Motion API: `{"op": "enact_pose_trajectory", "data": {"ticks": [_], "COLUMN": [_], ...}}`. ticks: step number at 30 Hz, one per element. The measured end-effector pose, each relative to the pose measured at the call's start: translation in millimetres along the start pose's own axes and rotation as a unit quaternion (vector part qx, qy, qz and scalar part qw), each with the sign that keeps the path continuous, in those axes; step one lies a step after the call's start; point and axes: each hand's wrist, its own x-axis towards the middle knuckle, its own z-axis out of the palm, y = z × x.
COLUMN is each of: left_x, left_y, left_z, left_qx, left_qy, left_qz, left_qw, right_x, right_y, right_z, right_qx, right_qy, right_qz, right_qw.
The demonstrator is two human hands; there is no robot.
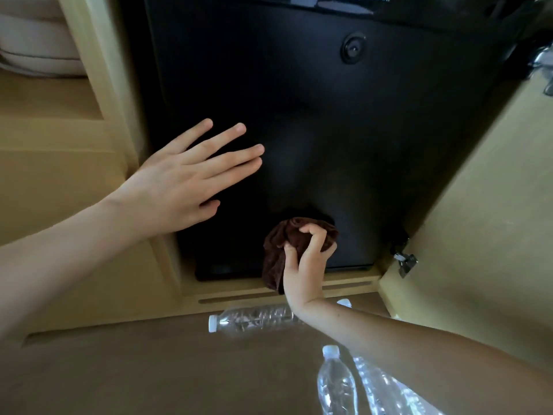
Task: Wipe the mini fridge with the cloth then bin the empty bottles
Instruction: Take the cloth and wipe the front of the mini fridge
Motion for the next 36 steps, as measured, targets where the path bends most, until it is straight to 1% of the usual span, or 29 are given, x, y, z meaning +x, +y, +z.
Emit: {"op": "enact_pose_trajectory", "data": {"ticks": [5,9,12,16,18,22,24,27,30,33,36], "left_x": [-1,2,5,12,16,24,26,26,27,28,28], "left_y": [-1,-3,-5,-2,-1,5,5,5,7,10,12], "left_z": [8,11,9,3,1,3,5,6,2,-3,-7], "left_qx": [0.001,0.009,0.015,0.015,0.019,0.021,0.023,0.019,0.007,0.003,0.004], "left_qy": [0.014,0.014,0.016,0.012,0.008,0.019,0.023,0.037,0.036,0.026,0.018], "left_qz": [-0.001,0.008,0.015,0.023,0.023,0.017,0.015,0.018,0.013,0.012,0.008], "left_qw": [1.000,1.000,1.000,1.000,1.000,0.999,0.999,0.999,0.999,1.000,1.000], "right_x": [30,48,58,61,68,101,116,124,112,90,79], "right_y": [25,36,41,34,16,-34,-51,-51,-32,-7,3], "right_z": [-44,-72,-85,-91,-90,-91,-95,-103,-101,-96,-92], "right_qx": [-0.045,-0.059,-0.060,-0.058,-0.040,-0.024,-0.046,-0.111,-0.117,-0.111,-0.078], "right_qy": [0.046,0.078,0.102,0.110,0.109,0.111,0.086,0.057,0.049,0.025,0.037], "right_qz": [-0.012,-0.008,-0.008,-0.025,-0.053,-0.170,-0.215,-0.268,-0.256,-0.207,-0.158], "right_qw": [0.998,0.995,0.993,0.992,0.992,0.979,0.972,0.955,0.958,0.972,0.984]}}
